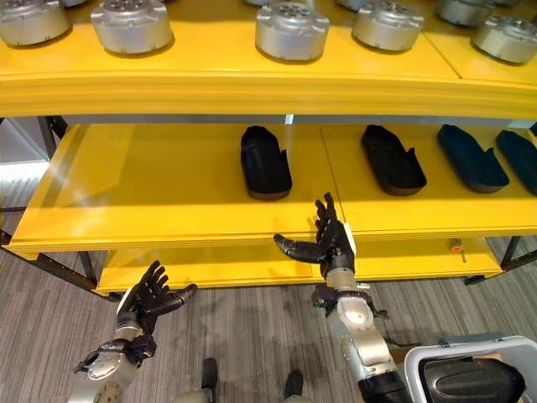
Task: Move parts from the plastic box to the shelf.
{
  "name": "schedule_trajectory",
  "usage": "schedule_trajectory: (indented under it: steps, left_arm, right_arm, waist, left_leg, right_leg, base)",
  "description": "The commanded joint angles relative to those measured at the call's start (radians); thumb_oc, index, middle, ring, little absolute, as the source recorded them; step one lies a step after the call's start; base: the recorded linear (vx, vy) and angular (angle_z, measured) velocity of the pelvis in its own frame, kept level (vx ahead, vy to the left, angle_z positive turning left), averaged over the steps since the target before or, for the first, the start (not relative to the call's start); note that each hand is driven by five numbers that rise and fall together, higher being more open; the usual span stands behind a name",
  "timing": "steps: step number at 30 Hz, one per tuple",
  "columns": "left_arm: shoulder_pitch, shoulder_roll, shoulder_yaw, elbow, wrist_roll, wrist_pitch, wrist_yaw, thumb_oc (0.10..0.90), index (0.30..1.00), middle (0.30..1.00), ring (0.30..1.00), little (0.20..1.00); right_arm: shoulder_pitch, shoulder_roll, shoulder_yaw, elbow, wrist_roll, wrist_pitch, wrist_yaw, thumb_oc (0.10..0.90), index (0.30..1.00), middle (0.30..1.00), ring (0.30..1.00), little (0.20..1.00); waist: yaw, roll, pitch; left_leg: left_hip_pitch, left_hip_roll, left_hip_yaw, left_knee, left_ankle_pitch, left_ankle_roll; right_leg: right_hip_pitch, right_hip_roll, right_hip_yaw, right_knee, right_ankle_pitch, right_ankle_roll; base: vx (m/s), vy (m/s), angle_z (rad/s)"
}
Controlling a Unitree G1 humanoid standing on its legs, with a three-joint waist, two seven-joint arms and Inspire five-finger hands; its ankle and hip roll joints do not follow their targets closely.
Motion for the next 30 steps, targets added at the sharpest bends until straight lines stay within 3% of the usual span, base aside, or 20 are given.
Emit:
schedule_trajectory:
  steps: [1, 7, 15, 18, 22, 25, 28, 29, 30]
  left_arm:
    - [-0.038, 0.001, 0.025, -0.034, 0.047, -0.083, -0.028, 0.900, 1.000, 1.000, 1.000, 1.000]
    - [-0.028, -0.013, 0.028, -0.034, 0.051, -0.087, -0.029, 0.900, 1.000, 1.000, 1.000, 1.000]
    - [-0.065, -0.004, 0.006, -0.033, 0.063, -0.105, -0.020, 0.900, 1.000, 1.000, 1.000, 1.000]
    - [-0.084, 0.010, -0.006, -0.024, 0.087, -0.109, -0.031, 0.900, 1.000, 1.000, 1.000, 1.000]
    - [-0.102, 0.027, -0.010, -0.006, 0.110, -0.110, -0.040, 0.900, 1.000, 1.000, 1.000, 1.000]
    - [-0.128, 0.036, -0.020, 0.005, 0.122, -0.113, -0.037, 0.900, 1.000, 1.000, 1.000, 1.000]
    - [-0.152, 0.034, -0.023, 0.019, 0.113, -0.123, -0.024, 0.900, 1.000, 1.000, 1.000, 1.000]
    - [-0.156, 0.037, -0.020, 0.013, 0.104, -0.126, -0.021, 0.900, 1.000, 1.000, 1.000, 1.000]
    - [-0.147, 0.038, -0.010, 0.002, 0.094, -0.126, -0.017, 0.900, 1.000, 1.000, 1.000, 1.000]
  right_arm:
    - [-0.033, -0.034, 0.007, -0.053, 0.039, -0.076, 0.084, 0.900, 1.000, 1.000, 1.000, 1.000]
    - [0.046, 0.013, 0.055, 0.010, 0.086, -0.056, 0.114, 0.900, 1.000, 1.000, 1.000, 1.000]
    - [0.039, 0.047, 0.076, 0.086, 0.052, -0.067, 0.089, 0.900, 1.000, 1.000, 1.000, 1.000]
    - [0.029, 0.041, 0.071, 0.094, 0.038, -0.065, 0.085, 0.900, 1.000, 1.000, 1.000, 1.000]
    - [0.027, 0.045, 0.064, 0.093, 0.043, -0.071, 0.089, 0.900, 1.000, 1.000, 1.000, 1.000]
    - [0.004, 0.056, 0.067, 0.086, 0.050, -0.076, 0.082, 0.900, 1.000, 1.000, 1.000, 1.000]
    - [-0.029, 0.058, 0.092, 0.078, 0.041, -0.078, 0.083, 0.900, 1.000, 1.000, 1.000, 1.000]
    - [-0.040, 0.056, 0.102, 0.080, 0.042, -0.077, 0.083, 0.900, 1.000, 1.000, 1.000, 1.000]
    - [-0.048, 0.054, 0.111, 0.079, 0.048, -0.078, 0.089, 0.900, 1.000, 1.000, 1.000, 1.000]
  waist:
    - [0.004, 0.008, -0.094]
    - [0.003, -0.001, -0.095]
    - [0.007, -0.027, -0.070]
    - [0.006, -0.044, -0.060]
    - [0.003, -0.055, -0.051]
    - [0.000, -0.057, -0.035]
    - [0.003, -0.051, -0.018]
    - [0.011, -0.044, -0.007]
    - [0.031, -0.029, 0.007]
  left_leg:
    - [0.090, 0.042, 0.031, -0.003, -0.090, 0.005]
    - [0.112, 0.029, 0.046, -0.003, -0.105, 0.018]
    - [0.088, -0.033, 0.050, 0.061, -0.154, 0.061]
    - [0.066, -0.074, 0.063, 0.122, -0.197, 0.086]
    - [0.046, -0.093, 0.070, 0.152, -0.215, 0.101]
    - [0.039, -0.113, 0.102, 0.153, -0.221, 0.113]
    - [0.047, -0.105, 0.140, 0.139, -0.216, 0.116]
    - [0.049, -0.093, 0.151, 0.140, -0.213, 0.117]
    - [0.054, -0.074, 0.173, 0.137, -0.209, 0.118]
  right_leg:
    - [-0.069, -0.095, 0.051, 0.062, 0.037, 0.084]
    - [-0.060, -0.108, 0.063, 0.059, 0.047, 0.094]
    - [-0.077, -0.167, 0.086, 0.079, 0.106, 0.124]
    - [-0.092, -0.208, 0.110, 0.091, 0.155, 0.141]
    - [-0.107, -0.225, 0.124, 0.092, 0.189, 0.146]
    - [-0.138, -0.249, 0.130, 0.085, 0.274, 0.160]
    - [-0.167, -0.252, 0.099, 0.091, 0.289, 0.158]
    - [-0.174, -0.250, 0.065, 0.115, 0.267, 0.153]
    - [-0.162, -0.253, -0.020, 0.155, 0.204, 0.138]
  base:
    - [0.02, 0.054, -0.18]
    - [0.01, 0.053, -0.15]
    - [-0.02, 0.133, 0.02]
    - [-0.02, 0.153, -0.02]
    - [-0.04, 0.132, -0.05]
    - [-0.04, 0.118, -0.15]
    - [-0.05, 0.074, -0.41]
    - [-0.11, 0.055, -0.54]
    - [-0.09, 0.041, -0.58]
